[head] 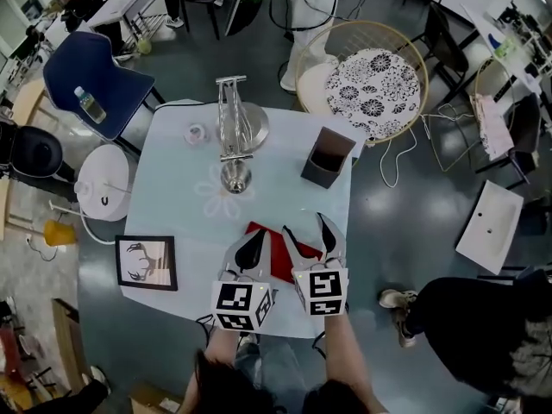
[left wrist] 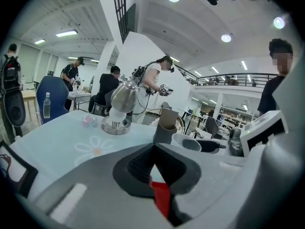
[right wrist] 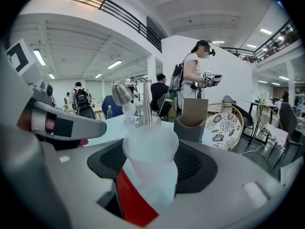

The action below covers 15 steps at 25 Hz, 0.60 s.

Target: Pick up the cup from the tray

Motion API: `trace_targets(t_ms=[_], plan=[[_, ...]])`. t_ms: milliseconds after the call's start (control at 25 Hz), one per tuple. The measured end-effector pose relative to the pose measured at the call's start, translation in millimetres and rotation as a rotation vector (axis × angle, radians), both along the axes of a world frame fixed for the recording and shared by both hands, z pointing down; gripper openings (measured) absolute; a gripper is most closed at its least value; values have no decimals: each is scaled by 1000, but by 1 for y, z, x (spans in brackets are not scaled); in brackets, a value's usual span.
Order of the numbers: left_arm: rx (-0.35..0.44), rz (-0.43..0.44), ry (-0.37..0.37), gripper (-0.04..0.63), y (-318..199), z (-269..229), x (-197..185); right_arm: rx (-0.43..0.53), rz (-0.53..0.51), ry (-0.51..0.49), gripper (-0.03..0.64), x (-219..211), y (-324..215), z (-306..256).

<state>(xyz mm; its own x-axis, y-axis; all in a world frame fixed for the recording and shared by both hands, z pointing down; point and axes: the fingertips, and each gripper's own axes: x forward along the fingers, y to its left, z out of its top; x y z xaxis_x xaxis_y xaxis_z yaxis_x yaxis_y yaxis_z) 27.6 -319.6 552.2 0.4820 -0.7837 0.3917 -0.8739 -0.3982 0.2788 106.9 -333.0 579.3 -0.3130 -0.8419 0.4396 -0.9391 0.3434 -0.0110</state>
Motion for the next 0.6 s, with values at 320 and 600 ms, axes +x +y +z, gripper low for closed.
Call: trace_targets(t_ms=[320, 600], plan=[[-14, -30, -20, 0, -8, 19, 13, -67, -60, 21, 328, 2, -7, 39], [3, -70, -52, 0, -14, 27, 7, -81, -31, -38, 328, 7, -6, 50]])
